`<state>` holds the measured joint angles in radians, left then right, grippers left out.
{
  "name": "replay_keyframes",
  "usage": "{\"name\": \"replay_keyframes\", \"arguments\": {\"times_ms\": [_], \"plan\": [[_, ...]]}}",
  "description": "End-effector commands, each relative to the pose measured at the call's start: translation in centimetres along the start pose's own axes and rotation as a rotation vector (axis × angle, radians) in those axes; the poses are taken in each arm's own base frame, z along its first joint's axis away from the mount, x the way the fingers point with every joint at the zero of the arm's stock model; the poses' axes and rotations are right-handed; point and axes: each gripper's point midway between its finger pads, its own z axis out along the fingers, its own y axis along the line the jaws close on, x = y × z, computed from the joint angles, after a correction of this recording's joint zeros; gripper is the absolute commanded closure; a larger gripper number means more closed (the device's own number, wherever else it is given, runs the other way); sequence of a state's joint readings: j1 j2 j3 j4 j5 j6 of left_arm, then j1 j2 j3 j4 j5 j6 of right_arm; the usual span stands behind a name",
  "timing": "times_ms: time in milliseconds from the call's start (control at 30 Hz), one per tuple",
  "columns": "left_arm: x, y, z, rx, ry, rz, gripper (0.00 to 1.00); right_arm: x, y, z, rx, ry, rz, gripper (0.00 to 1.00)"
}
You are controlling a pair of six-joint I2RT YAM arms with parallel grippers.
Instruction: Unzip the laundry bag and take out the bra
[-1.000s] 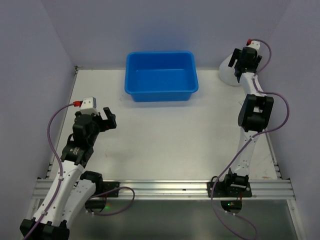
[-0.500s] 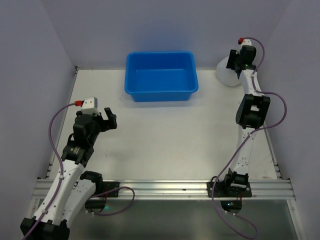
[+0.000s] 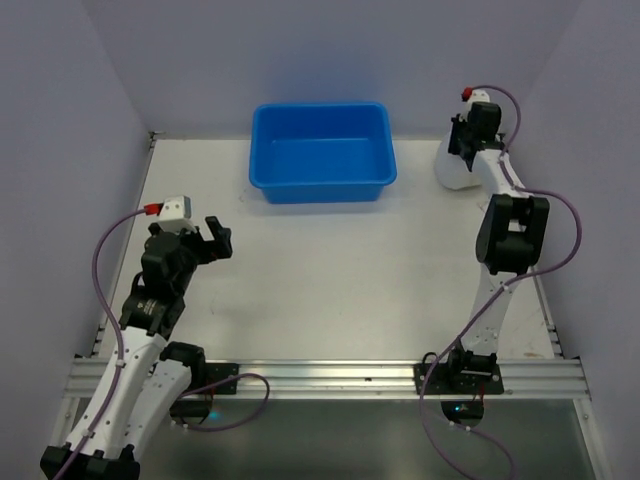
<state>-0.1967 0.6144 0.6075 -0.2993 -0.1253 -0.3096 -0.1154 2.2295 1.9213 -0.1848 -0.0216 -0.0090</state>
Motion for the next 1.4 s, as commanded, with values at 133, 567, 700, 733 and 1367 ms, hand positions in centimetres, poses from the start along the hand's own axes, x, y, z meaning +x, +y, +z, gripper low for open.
{"name": "replay_keyframes", "arguments": {"times_ms": [133, 567, 700, 733, 1367], "plan": [[-1.3, -0.6, -0.1, 0.04, -0.05, 0.008, 0.0, -6.0, 6.6, -14.2, 0.086, -0.203, 0.023, 1.0], [-0.6, -2.1, -0.2, 0.115, -0.015, -0.017, 0.0, 7.0, 16.0, -29.0, 0.035, -0.127, -0.226, 1.0], [-0.5, -2.2, -0.2, 0.123, -0.011, -0.02, 0.0, 11.3, 17.1, -29.5, 0.136, -0.078, -0.346, 1.0], [-0.4, -2.2, -0.1, 0.121, -0.007, -0.02, 0.0, 12.5, 18.5, -29.9, 0.124, -0.074, -0.384, 1.0], [-0.9, 0.1, -0.5, -0.001, -0.034, -0.04, 0.0, 30.0, 37.4, -33.3, -0.246, 0.165, -0.794, 0.62]]}}
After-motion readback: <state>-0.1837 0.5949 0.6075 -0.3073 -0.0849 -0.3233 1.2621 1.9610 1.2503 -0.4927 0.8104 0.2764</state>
